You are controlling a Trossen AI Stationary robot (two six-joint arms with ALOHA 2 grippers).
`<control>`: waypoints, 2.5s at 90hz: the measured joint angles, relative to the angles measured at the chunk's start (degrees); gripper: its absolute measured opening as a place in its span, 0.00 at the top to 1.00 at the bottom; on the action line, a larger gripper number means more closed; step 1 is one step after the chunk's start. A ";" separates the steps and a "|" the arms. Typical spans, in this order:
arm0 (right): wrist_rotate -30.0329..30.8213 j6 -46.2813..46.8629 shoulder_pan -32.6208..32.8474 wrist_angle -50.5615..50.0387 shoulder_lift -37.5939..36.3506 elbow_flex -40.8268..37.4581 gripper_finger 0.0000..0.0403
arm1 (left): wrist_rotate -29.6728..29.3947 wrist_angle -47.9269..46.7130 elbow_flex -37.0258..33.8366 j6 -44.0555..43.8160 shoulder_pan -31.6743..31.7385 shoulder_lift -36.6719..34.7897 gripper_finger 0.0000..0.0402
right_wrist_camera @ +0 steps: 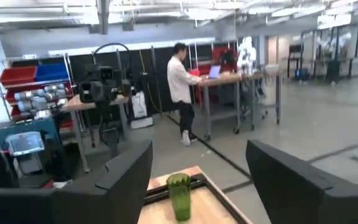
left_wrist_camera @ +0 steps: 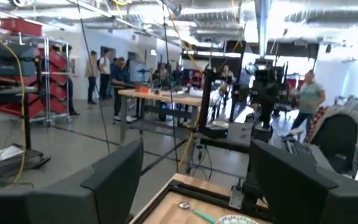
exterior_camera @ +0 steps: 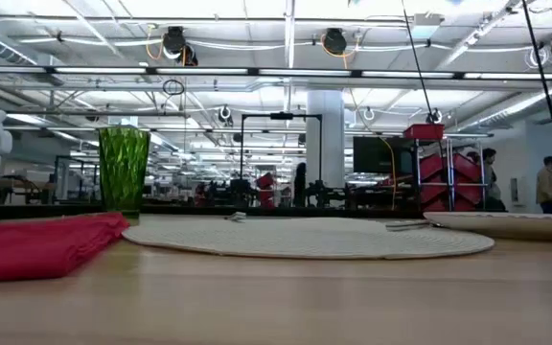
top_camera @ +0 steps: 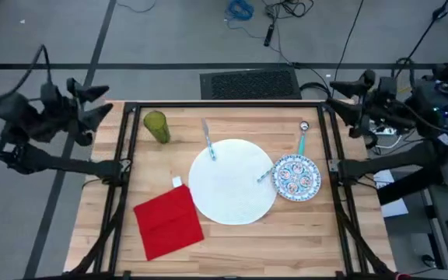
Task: Set table place
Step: Put the blue patterned plate on white tablemat
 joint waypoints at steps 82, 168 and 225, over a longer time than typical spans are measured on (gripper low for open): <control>-3.03 3.26 0.09 -1.37 5.15 2.51 0.38 | 2.27 -3.10 4.85 -11.49 0.00 8.55 0.30; -9.12 49.50 -10.45 -56.73 15.78 1.69 0.38 | 7.95 -22.77 -2.62 -23.05 0.02 11.45 0.31; -29.71 -0.87 -22.10 -57.74 49.67 -0.02 0.38 | 19.46 -19.95 -19.61 -17.96 0.02 9.60 0.31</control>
